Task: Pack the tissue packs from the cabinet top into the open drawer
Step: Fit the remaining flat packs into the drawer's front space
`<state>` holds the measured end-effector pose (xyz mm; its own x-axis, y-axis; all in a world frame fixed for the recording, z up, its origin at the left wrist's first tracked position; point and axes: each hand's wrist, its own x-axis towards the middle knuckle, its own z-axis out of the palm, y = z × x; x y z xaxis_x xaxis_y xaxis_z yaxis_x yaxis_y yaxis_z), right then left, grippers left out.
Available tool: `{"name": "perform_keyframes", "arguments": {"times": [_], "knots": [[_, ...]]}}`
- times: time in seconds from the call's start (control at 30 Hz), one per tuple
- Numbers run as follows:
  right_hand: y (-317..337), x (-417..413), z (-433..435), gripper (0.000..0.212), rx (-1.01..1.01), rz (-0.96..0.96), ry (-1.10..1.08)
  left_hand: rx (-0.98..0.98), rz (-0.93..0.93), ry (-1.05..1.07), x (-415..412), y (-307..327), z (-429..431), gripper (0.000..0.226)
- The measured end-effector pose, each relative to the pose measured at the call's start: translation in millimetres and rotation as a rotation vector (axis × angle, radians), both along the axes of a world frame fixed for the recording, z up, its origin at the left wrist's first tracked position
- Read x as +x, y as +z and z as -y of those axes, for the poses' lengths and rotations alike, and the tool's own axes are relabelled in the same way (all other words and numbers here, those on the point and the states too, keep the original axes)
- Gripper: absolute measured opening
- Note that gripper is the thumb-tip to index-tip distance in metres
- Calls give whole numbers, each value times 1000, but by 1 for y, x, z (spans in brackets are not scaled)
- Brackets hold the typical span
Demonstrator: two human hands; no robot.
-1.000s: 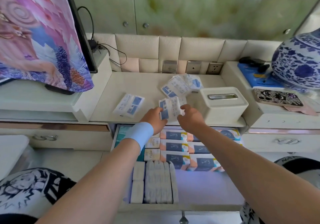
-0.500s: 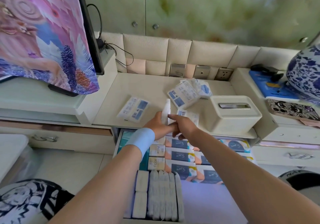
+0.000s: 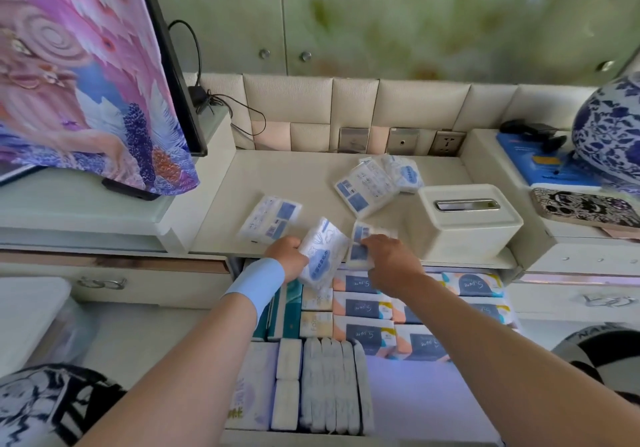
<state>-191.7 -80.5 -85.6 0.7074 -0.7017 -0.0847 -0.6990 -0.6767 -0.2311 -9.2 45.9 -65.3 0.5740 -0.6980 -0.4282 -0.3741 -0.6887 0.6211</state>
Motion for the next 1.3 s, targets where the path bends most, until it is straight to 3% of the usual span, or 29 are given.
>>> {"name": "perform_keyframes", "arguments": {"times": [0.07,0.17,0.3,0.47,0.57,0.73,0.83,0.93,1.0,1.03,1.1,1.17,1.23,1.3], "knots": [[16,-4,-3,32,169,168,-83,16,-2,17,-4,0,-3,4],[39,-17,-6,12,424,424,-192,12,-22,24,-13,2,-7,13],[54,-49,-9,11,778,624,-357,11,-28,-21,-34,11,-13,27],[48,-93,-14,17,908,617,-511,-4,-82,-127,-63,15,-16,45],[43,-115,-19,18,861,527,-612,-1,-93,-179,-81,13,-18,53],[21,-131,-21,27,941,525,-795,38,80,-260,-100,19,-18,27],[17,-134,-23,38,932,558,-812,-7,-6,-223,-105,23,-18,27],[21,-133,-25,59,676,386,-720,-61,-152,-183,-113,31,-21,30],[30,-129,-31,55,534,353,-640,-103,-229,-168,-120,35,-21,27],[36,-126,-37,49,618,413,-625,-124,-259,-171,-124,37,-21,25],[55,-122,-55,49,1018,503,-610,-161,-337,-186,-134,40,-20,28],[66,-120,-71,58,1269,411,-512,-192,-434,-236,-144,40,-20,31],[62,-122,-81,58,1301,302,-462,-174,-519,-342,-153,38,-22,30],[50,-127,-84,42,1261,214,-458,-74,-587,-441,-157,33,-25,30]]}}
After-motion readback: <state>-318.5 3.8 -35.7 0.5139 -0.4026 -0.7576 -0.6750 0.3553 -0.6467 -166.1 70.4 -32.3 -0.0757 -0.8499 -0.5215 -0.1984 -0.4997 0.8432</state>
